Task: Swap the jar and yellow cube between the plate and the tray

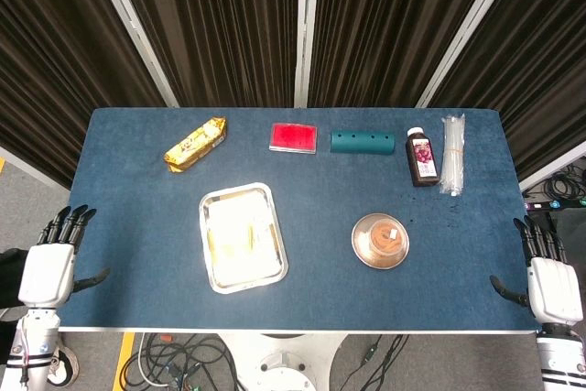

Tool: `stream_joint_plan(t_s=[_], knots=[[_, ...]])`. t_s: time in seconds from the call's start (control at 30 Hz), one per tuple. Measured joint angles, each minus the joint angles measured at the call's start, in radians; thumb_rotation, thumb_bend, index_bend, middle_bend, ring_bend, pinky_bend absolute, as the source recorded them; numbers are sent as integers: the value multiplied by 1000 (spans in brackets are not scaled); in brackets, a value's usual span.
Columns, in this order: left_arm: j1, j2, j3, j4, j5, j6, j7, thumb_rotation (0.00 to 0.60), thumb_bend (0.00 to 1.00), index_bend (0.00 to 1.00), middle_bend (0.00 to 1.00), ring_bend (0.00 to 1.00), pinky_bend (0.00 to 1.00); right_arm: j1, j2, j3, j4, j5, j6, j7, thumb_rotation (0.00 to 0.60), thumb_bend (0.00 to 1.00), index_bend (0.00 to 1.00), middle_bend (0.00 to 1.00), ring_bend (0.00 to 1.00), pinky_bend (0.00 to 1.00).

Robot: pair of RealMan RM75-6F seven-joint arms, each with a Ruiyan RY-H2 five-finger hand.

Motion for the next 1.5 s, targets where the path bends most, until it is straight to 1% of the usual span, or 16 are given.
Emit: stream_joint_plan(t_s=[0.17, 0.3, 0.5, 0.7, 0.83, 0.93, 1.07, 1.1, 1.17, 1.2, 1.27, 1.33, 1.37, 1.43, 1.5], knots=[[2, 2, 8, -2, 4, -3, -11, 600, 3, 127, 90, 28, 149, 11, 5, -7, -6, -10, -27, -5, 600, 136, 0, 0, 0, 0], [-1, 8, 7, -4, 6, -6, -21, 600, 3, 127, 90, 28, 149, 27, 3, -8, -16, -8, -54, -39, 600, 136, 0, 0, 0, 0], [-6, 3, 12, 0, 15, -16, -28, 600, 3, 127, 90, 28, 149, 94, -15, -1, -38, 21, -159, -141, 600, 119, 0, 0, 0, 0], [-5, -4, 15, 11, 4, -22, -34, 600, 3, 127, 90, 28, 148, 218, -66, 27, -49, 94, -310, -291, 600, 104, 0, 0, 0, 0], [-5, -4, 13, 20, 4, -19, -50, 600, 2, 127, 90, 28, 147, 311, -124, 53, -41, 183, -396, -389, 600, 105, 0, 0, 0, 0], [-4, -2, 13, 26, 5, -17, -60, 600, 2, 127, 90, 28, 148, 369, -170, 67, -29, 249, -450, -445, 600, 105, 0, 1, 0, 0], [-2, -3, 15, 34, 5, -18, -72, 600, 2, 127, 90, 28, 147, 429, -226, 78, -4, 301, -484, -497, 600, 108, 0, 17, 0, 2], [-2, -4, 16, 36, 4, -18, -74, 600, 2, 127, 90, 28, 147, 439, -235, 79, 1, 311, -487, -506, 600, 112, 0, 27, 0, 16], [-1, -5, 17, 40, 5, -19, -78, 600, 2, 127, 90, 28, 148, 458, -252, 81, 13, 333, -492, -522, 600, 129, 0, 57, 5, 101], [-1, -6, 18, 42, 6, -19, -80, 600, 2, 127, 90, 28, 148, 466, -260, 81, 18, 342, -493, -528, 600, 140, 2, 87, 26, 175], [-2, -6, 19, 43, 7, -20, -82, 600, 3, 127, 90, 28, 148, 481, -273, 81, 25, 361, -495, -537, 600, 161, 45, 153, 112, 316], [-1, -6, 19, 44, 9, -19, -84, 600, 3, 131, 90, 28, 148, 491, -281, 79, 28, 373, -491, -544, 600, 178, 144, 234, 226, 445], [-1, -6, 19, 44, 9, -18, -85, 600, 3, 134, 90, 28, 148, 493, -283, 77, 28, 374, -487, -545, 600, 182, 178, 264, 259, 477], [-1, -6, 20, 46, 9, -20, -86, 600, 2, 137, 90, 28, 148, 498, -288, 72, 30, 374, -477, -547, 600, 194, 287, 344, 343, 543], [-1, -6, 21, 46, 9, -22, -87, 600, 3, 137, 90, 28, 148, 501, -291, 65, 32, 371, -469, -546, 600, 202, 356, 388, 387, 566]])
